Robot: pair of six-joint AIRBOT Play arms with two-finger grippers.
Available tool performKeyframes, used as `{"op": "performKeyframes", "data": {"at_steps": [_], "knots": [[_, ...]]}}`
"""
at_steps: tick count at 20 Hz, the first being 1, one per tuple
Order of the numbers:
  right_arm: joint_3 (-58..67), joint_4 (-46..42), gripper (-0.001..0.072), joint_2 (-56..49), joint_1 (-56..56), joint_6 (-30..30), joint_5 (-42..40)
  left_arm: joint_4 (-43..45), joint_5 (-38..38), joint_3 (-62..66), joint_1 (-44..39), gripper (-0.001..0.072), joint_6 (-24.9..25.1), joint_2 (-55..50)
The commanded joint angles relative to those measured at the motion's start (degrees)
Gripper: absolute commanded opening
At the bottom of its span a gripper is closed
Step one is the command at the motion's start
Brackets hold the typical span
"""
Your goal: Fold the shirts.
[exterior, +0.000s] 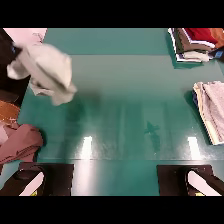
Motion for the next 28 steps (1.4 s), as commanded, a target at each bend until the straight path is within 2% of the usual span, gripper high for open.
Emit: {"op": "performKeyframes", "data": {"at_steps": [1, 5, 12, 13, 14, 15, 16, 18, 20, 23, 25, 28], "knots": [[8.85, -0.07, 0.0015, -1.70, 0.04, 0.04, -0.81, 0.00, -0.74, 8.68, -10.34, 0.0024, -1.31, 0.09], [17.16, 0.39, 0.0016, -6.29, 0.04, 0.09, 2.97, -0.17, -2.36, 8.61, -21.24, 0.0024, -1.86, -5.55], [19.08, 0.37, 0.0016, -10.10, 0.04, 0.11, 9.66, -0.46, -0.31, 8.63, -40.98, 0.0030, -0.31, -29.42], [18.14, 0.35, 0.0016, -10.10, 0.04, 0.11, 9.77, -0.42, -0.37, 8.63, -42.42, 0.0193, 0.46, -32.52], [17.18, 0.35, 0.0016, -10.08, 0.04, 0.11, 10.01, -0.42, -0.44, 8.63, -43.19, 0.0526, 0.42, -35.39], [16.15, 0.35, 0.0016, -10.01, 0.04, 0.11, 10.10, -0.26, -0.83, 8.63, -43.23, 0.0635, 0.44, -37.31], [15.26, 0.35, 0.0016, -9.99, 0.04, 0.09, 10.43, 1.22, -1.29, 8.63, -42.62, 0.0608, 0.44, -38.36], [13.49, 0.33, 0.0016, -9.99, 0.04, 0.09, 11.10, 5.62, -1.75, 8.76, -39.45, 0.0608, 0.42, -37.68], [11.61, 0.33, 0.0016, -9.99, 0.02, 0.09, 11.13, 8.33, -3.82, 8.70, -33.68, 0.0608, 0.31, -35.98], [9.49, 0.33, 0.0016, -9.99, 0.04, 0.09, 10.86, 7.80, -7.69, 7.45, -23.23, 0.0608, 0.24, -35.60], [8.07, 0.33, 0.0016, -9.99, 0.04, 0.09, 10.84, 5.22, -4.90, 3.43, -17.88, 0.0609, 0.22, -35.60], [5.27, 0.35, 0.0016, -9.99, 0.04, 0.09, 10.88, -4.98, 5.84, -6.62, -12.39, 0.0609, -0.17, -35.85]]}}
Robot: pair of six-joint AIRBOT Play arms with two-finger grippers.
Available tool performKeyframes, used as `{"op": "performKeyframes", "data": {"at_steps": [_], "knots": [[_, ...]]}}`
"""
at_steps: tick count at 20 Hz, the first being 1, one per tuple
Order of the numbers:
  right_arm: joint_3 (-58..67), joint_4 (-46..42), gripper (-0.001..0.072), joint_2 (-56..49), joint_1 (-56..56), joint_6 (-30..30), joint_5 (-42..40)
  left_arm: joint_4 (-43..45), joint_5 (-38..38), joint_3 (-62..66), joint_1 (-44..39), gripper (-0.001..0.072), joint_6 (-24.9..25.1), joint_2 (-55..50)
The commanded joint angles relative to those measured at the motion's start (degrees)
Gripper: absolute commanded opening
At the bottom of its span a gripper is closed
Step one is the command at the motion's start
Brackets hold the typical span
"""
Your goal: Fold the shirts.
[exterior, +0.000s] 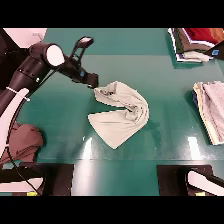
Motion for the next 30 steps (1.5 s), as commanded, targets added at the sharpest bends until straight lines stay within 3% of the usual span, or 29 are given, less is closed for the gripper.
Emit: {"op": "performKeyframes", "data": {"at_steps": [1, 8, 17, 18, 19, 20, 21, 23, 25, 29, 30], "knots": [[-3.37, 0.04, 0.0016, -0.04, 0.04, 0.00, 0.11, -11.28, 11.23, -9.90, 6.67, 0.0609, -0.28, -0.68], [-8.81, 0.02, 0.0016, -0.04, 0.04, 0.00, -0.24, -30.95, 19.82, -12.33, 7.06, 0.0608, 3.15, -12.02], [-9.68, 0.02, 0.0016, 0.07, 0.04, 0.00, -2.56, -34.91, 28.68, -12.26, 6.95, 0.0606, 2.99, -14.19], [-9.68, 0.04, 0.0016, 0.07, 0.07, 0.00, -2.56, -35.17, 29.20, -12.26, 6.95, 0.0492, 2.91, -14.19], [-9.68, 0.02, 0.0016, 0.07, 0.04, 0.00, -2.45, -35.23, 29.40, -12.26, 6.95, 0.0223, 3.32, -14.19], [-9.68, 0.02, 0.0016, 0.07, 0.04, 0.00, -2.34, -35.23, 29.62, -12.26, 6.95, 0.0111, 3.63, -14.19], [-9.68, 0.02, 0.0016, 0.07, 0.04, 0.00, -2.21, -35.23, 29.79, -12.26, 6.95, 0.0107, 3.82, -14.19], [-9.68, -0.02, 0.0016, 0.07, 0.04, -0.02, -1.57, -35.26, 29.22, -12.20, 7.13, 0.0026, 4.13, -14.16], [-9.73, -0.44, 0.0016, 0.07, 0.04, -0.02, -0.33, -34.18, 26.49, -10.86, 7.93, 0.0025, 4.31, -13.35], [-19.17, -0.37, 0.0018, 1.86, 0.35, -0.04, -2.67, -27.10, 24.24, -6.49, 9.55, 0.0026, 10.12, -6.19], [-23.65, -0.22, 0.0077, 2.43, 0.76, -0.04, -4.85, -25.62, 23.98, -5.75, 9.53, 0.0026, 12.04, -4.37]]}}
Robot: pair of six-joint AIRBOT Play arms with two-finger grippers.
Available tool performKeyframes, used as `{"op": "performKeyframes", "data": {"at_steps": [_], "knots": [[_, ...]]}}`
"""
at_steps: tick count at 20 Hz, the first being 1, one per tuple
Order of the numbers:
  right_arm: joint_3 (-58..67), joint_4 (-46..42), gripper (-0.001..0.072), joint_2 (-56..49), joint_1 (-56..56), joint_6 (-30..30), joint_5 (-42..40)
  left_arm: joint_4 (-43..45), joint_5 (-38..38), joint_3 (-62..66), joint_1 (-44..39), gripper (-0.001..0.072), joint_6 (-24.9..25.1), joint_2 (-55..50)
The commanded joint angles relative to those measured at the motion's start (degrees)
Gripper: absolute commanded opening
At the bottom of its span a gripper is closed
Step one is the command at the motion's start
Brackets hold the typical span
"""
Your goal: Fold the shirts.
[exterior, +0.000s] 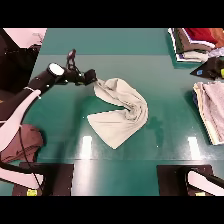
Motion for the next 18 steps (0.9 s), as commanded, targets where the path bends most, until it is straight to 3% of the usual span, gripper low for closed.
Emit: {"op": "performKeyframes", "data": {"at_steps": [1, 2, 4, 7, 10, 16, 17, 18], "knots": [[-12.76, 0.42, 0.0333, 1.51, 1.42, 0.00, -5.95, 5.99, -1.64, 2.60, 0.66, 0.0026, 6.03, 5.88], [-17.57, 0.61, 0.0458, 1.44, 2.69, 0.00, -9.01, 6.88, -1.84, 2.62, 0.66, 0.0026, 6.38, 7.17], [-26.14, 4.07, 0.0457, -0.81, 6.16, -0.79, -14.64, 6.99, -3.58, 2.62, 0.66, 0.0026, 7.13, 8.04], [-31.71, 11.98, 0.0447, -7.87, 11.74, -7.02, -21.22, 7.69, -8.00, 2.62, 0.66, 0.0026, 7.15, 7.80], [-30.71, 14.36, 0.0446, -14.75, 16.28, -7.37, -27.06, 8.39, -9.97, 2.62, 0.66, 0.0026, 7.10, 7.80], [-23.39, 14.56, 0.0446, -23.39, 21.68, -7.30, -27.67, 8.39, -11.34, 2.62, 0.66, 0.0027, 7.13, 7.80], [-22.58, 14.58, 0.0427, -24.11, 22.36, -7.30, -27.71, 8.39, -11.39, 2.62, 0.66, 0.0027, 7.13, 7.80], [-21.88, 14.53, 0.0332, -24.65, 23.02, -7.32, -27.76, 8.39, -11.37, 2.62, 0.66, 0.0027, 7.13, 7.80]]}}
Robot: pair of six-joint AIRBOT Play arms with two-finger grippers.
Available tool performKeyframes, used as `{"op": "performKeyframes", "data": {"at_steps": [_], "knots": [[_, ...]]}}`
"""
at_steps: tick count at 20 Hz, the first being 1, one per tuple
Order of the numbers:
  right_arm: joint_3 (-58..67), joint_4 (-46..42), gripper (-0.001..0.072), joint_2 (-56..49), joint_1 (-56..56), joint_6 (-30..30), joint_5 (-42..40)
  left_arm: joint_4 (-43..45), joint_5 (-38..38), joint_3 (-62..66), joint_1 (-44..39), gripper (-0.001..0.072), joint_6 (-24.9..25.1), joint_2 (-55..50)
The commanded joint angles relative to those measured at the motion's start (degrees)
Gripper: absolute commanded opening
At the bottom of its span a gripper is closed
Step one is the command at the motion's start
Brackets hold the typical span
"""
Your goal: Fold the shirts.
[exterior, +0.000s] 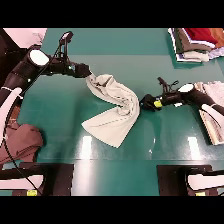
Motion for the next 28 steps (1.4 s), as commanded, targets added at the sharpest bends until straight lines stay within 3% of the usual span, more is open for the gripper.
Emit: {"op": "performKeyframes", "data": {"at_steps": [1, 3, 9, 18, 28], "knots": [[2.91, -0.55, 0.0232, -3.21, 2.69, -0.22, -1.14, 0.09, -0.48, 0.07, 0.04, 0.0027, 0.09, 0.04], [4.02, -1.68, 0.0015, -3.26, 2.93, -0.26, -1.62, 0.07, -0.76, 0.07, 0.04, 0.0027, 0.09, 0.07], [11.89, -10.82, 0.0013, 5.25, -1.92, 1.79, -0.44, 1.55, 1.14, 4.26, 1.03, 0.0026, 0.22, 5.38], [36.63, -24.41, 0.0012, 26.27, -8.39, 3.39, 7.63, 1.62, 0.72, 18.36, 1.81, 0.0026, 6.58, 23.65], [57.13, -25.77, 0.0013, 31.26, -8.39, 3.48, 15.52, 1.29, -4.74, 33.05, 1.81, 0.0026, 6.64, 31.15]]}}
